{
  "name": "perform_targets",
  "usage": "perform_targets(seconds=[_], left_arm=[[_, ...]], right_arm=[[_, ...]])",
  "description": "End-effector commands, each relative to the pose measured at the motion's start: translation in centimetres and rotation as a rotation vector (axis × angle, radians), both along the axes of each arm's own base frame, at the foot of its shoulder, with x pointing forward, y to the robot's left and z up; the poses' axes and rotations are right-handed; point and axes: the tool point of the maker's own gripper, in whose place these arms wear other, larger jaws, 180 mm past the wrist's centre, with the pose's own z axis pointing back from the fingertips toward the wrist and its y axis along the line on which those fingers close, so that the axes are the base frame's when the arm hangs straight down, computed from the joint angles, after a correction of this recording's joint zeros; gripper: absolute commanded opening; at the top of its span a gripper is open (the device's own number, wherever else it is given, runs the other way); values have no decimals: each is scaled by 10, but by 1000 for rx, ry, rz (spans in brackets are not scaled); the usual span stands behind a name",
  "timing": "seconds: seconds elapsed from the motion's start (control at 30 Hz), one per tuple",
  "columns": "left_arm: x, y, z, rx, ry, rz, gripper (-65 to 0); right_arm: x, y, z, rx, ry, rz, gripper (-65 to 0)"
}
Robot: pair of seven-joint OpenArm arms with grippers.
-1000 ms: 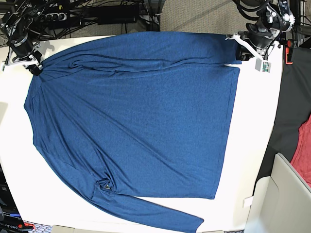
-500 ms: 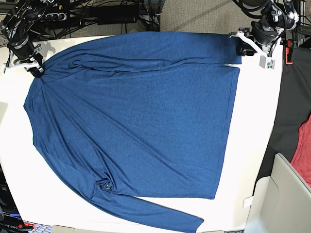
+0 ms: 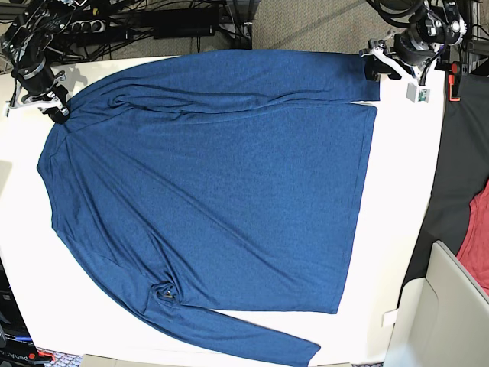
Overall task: Fold the T-shirt properly
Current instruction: 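Grasp the shirt's shoulder corners with both grippers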
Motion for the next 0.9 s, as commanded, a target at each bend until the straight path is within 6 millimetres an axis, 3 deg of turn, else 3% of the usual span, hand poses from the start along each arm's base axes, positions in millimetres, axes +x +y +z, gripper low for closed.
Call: perform_targets(seconds=[0.0,0.27,0.37,0.43,0.57,0.63,0.7,0.87], left_arm=[[9,-5,4,-10,-30,-18,-326],[9,-21,-21,-67,-6,-27,-331],[8,-28,-26,-82,1,-39,-366],[7,-34,-27,-91,4,-54,-419],[7,-36,-26,-97,6,-57,-605],[9,-35,-23,-89,-2,-59,-650],[13,-36,-16,-81,-27,-68,-650],[25,-28,24,-19,-135,-83,-650]], right_arm=[[3,-5,7,-16,-11,3,-634],[3,-5,7,-16,-11,3,-634],[3,-5,7,-17,-11,3,-634],[3,-5,7,-17,-11,3,-634],[3,-5,7,-16,-11,3,-634],[3,-4,6,-14,-11,2,-634],[2,-4,6,-13,-10,2,-634],[2,-5,7,-16,-10,2,-634]])
